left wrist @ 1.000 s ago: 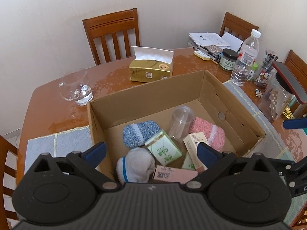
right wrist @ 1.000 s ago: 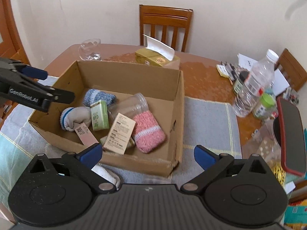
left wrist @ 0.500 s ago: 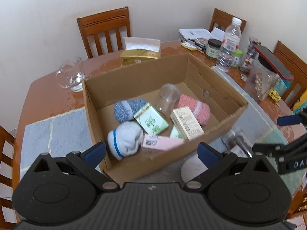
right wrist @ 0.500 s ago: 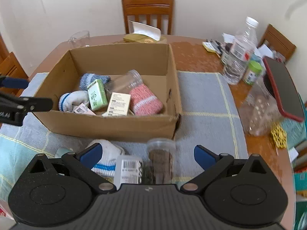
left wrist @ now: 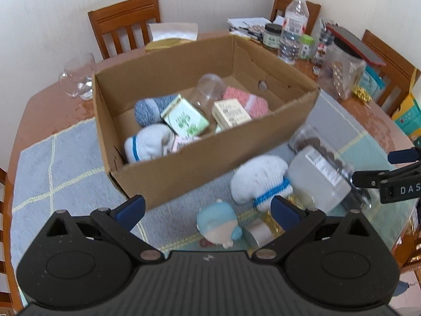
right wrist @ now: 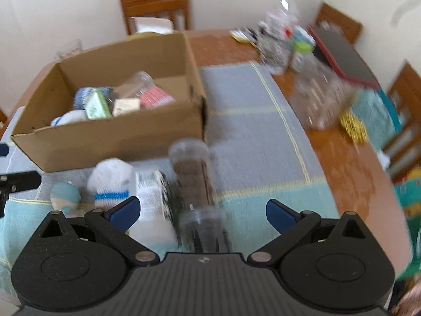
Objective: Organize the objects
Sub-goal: 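Move the left tool toward the blue-white doll while the right tool approaches the dark-filled clear jar, then grasp the blue-white doll with the left tool while the right tool grasps the dark-filled jar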
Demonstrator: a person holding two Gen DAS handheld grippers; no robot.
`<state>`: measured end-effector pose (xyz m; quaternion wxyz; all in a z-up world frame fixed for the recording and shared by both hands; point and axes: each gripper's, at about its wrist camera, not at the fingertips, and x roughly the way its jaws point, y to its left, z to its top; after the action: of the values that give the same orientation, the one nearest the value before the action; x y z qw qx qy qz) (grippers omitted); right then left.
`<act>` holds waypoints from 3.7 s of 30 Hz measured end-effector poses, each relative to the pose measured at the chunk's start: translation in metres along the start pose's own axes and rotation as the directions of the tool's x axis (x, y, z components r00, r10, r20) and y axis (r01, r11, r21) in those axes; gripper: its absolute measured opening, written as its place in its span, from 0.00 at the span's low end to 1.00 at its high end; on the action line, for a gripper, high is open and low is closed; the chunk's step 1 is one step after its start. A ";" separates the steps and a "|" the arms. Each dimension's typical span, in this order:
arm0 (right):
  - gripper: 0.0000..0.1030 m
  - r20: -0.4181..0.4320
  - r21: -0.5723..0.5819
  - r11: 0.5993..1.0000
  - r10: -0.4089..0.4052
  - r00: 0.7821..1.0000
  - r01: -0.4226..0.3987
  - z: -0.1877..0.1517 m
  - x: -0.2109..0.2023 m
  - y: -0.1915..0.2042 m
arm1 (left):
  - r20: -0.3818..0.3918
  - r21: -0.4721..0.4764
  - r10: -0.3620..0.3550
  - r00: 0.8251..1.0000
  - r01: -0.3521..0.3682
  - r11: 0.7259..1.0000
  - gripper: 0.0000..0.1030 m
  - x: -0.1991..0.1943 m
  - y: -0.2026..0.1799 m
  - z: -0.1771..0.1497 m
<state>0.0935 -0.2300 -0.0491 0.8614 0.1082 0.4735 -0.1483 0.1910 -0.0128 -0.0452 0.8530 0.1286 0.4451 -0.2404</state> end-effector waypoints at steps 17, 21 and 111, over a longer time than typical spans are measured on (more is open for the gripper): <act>1.00 -0.161 -0.003 0.999 -0.044 0.986 0.044 -0.046 0.032 -0.023 | -0.062 -0.111 0.047 0.997 -0.053 0.992 0.98 0.021 -0.005 -0.024; 1.00 -0.178 -0.007 1.000 0.008 0.984 -0.009 -0.046 0.036 -0.043 | -0.071 -0.153 0.074 0.995 -0.085 0.985 0.98 0.025 -0.016 -0.022; 0.77 -0.180 0.146 0.988 -0.019 0.984 0.046 0.007 0.070 -0.063 | -0.150 -0.104 0.010 0.989 -0.026 0.994 0.46 0.084 0.013 -0.016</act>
<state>0.1121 -0.3021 -0.1080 0.8026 0.1775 0.5377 -0.1874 0.2271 -0.0196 -0.1231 0.8249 0.1049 0.5188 -0.1985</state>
